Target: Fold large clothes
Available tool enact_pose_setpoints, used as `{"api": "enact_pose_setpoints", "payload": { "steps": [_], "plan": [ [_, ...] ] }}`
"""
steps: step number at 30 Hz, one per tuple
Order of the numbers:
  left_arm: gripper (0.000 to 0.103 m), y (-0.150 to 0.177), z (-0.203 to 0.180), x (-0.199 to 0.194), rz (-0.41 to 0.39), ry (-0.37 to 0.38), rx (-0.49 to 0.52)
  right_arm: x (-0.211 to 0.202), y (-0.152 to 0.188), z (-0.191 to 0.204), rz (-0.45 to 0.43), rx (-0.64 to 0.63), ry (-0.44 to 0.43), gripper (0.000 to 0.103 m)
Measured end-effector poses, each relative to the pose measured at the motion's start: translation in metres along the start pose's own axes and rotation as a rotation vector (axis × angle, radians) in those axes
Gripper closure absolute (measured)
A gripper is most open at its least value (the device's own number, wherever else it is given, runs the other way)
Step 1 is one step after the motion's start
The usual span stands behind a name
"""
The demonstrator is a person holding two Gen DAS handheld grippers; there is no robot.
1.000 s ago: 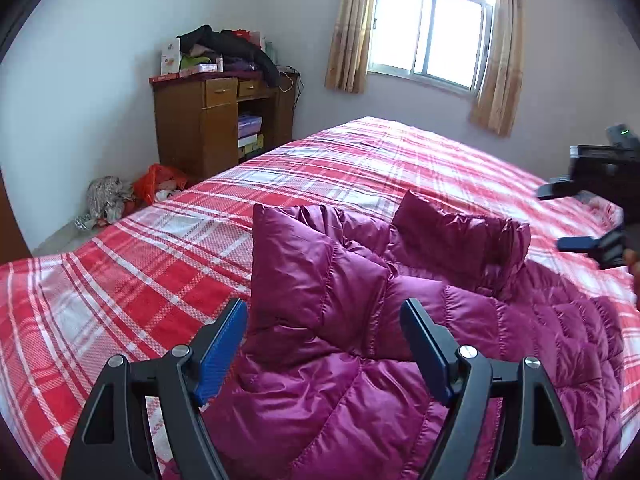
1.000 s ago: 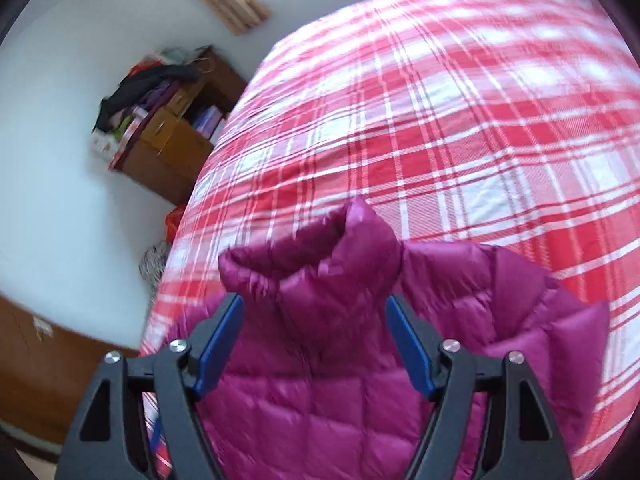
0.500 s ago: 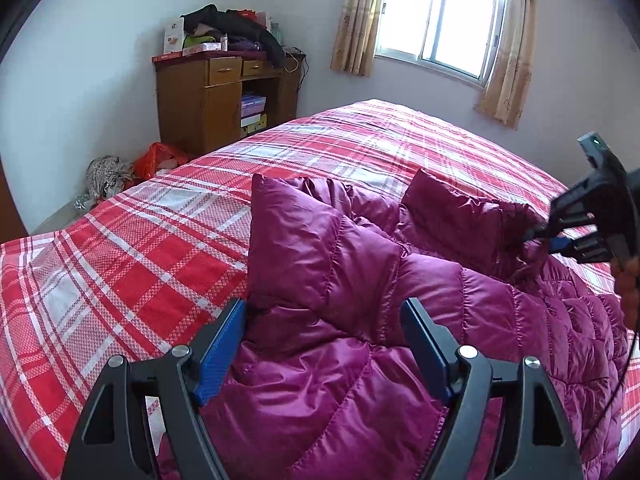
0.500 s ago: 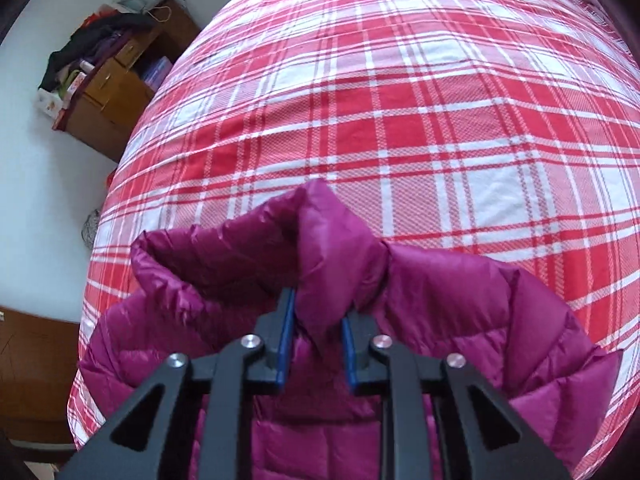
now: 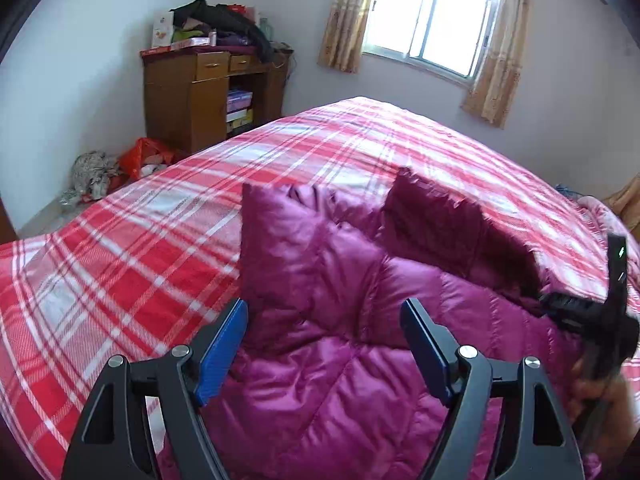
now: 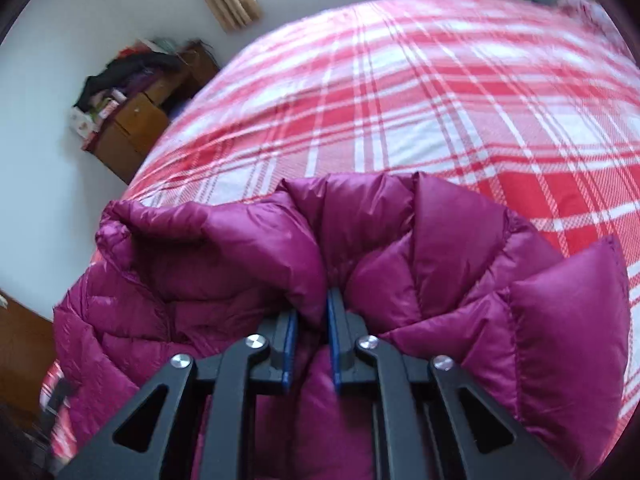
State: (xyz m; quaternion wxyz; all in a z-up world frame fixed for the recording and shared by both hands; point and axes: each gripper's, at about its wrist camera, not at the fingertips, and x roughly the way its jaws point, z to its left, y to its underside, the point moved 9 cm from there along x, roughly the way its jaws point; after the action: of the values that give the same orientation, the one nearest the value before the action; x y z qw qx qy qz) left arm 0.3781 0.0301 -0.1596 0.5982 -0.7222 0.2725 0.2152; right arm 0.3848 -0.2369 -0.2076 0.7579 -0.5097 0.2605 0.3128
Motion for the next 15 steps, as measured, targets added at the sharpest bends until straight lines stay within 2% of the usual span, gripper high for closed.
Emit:
{"api": "enact_pose_setpoints", "payload": {
  "steps": [3, 4, 7, 9, 11, 15],
  "plan": [
    [0.024, -0.032, -0.022, -0.002, -0.033, 0.032, 0.076, -0.004, 0.001, 0.000, -0.023, 0.007, -0.012, 0.090],
    [0.024, -0.045, -0.033, 0.002, -0.029, 0.063, 0.086, -0.006, 0.001, -0.001, -0.025, 0.017, -0.024, 0.089],
    [0.024, -0.074, -0.060, 0.032, 0.040, 0.169, 0.038, -0.010, 0.003, -0.002, -0.031, 0.034, -0.049, 0.089],
    [0.024, -0.089, -0.072, 0.060, 0.076, 0.166, 0.001, -0.012, 0.003, -0.002, -0.034, 0.037, -0.055, 0.089],
    [0.024, -0.097, -0.089, 0.091, 0.130, 0.133, 0.020, -0.012, 0.002, -0.003, -0.037, 0.042, -0.064, 0.089],
    [0.024, -0.088, -0.109, 0.120, 0.215, 0.126, 0.050, -0.005, 0.001, -0.003, -0.038, 0.061, -0.091, 0.089]
  ]
}}
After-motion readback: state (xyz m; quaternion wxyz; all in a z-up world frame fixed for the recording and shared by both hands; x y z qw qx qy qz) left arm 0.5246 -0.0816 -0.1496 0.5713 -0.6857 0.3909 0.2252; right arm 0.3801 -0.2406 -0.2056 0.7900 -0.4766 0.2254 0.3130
